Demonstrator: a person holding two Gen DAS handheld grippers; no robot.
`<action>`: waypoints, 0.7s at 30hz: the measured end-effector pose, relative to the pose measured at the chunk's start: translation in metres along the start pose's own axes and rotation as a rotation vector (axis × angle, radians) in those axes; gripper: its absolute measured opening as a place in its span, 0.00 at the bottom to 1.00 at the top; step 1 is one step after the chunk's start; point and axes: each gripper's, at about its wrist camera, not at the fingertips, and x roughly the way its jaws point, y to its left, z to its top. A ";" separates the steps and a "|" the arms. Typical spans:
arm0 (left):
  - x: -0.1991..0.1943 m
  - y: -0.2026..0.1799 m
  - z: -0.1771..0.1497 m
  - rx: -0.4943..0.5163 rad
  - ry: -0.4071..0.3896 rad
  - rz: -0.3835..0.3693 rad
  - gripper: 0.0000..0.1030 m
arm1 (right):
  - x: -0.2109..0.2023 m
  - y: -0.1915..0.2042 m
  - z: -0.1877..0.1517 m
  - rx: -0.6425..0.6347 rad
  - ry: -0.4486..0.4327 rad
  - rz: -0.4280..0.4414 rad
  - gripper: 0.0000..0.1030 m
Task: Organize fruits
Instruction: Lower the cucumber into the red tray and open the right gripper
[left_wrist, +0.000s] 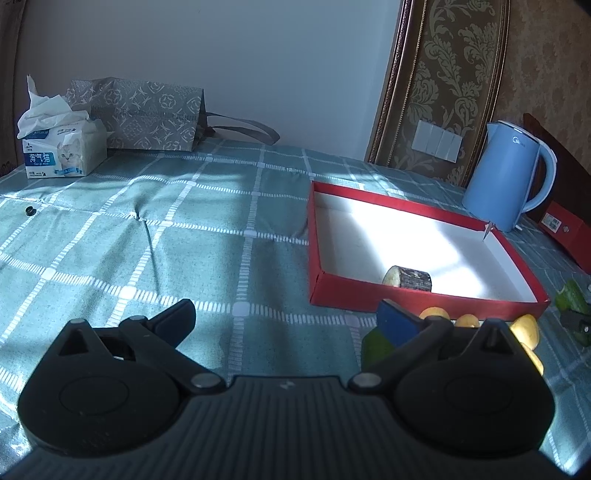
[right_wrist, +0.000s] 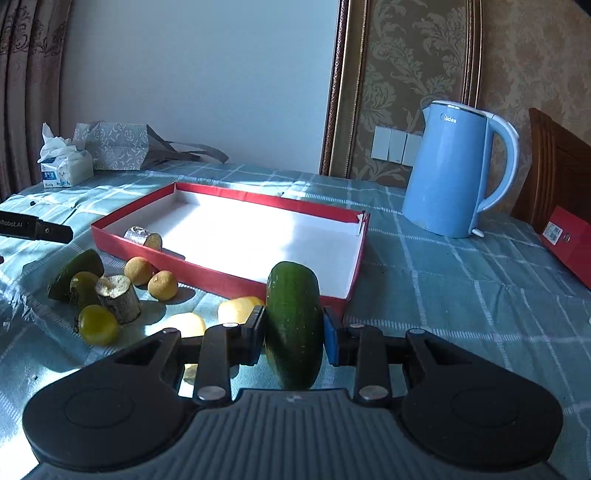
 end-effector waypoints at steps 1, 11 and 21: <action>0.000 0.000 0.000 0.001 -0.002 -0.001 1.00 | 0.005 0.000 0.008 0.002 -0.015 -0.006 0.31; -0.002 -0.003 -0.001 0.019 -0.010 -0.016 1.00 | 0.101 -0.008 0.054 0.167 0.017 0.002 0.31; -0.003 -0.011 -0.005 0.062 -0.009 -0.029 1.00 | 0.035 -0.002 0.030 0.270 -0.211 0.029 0.64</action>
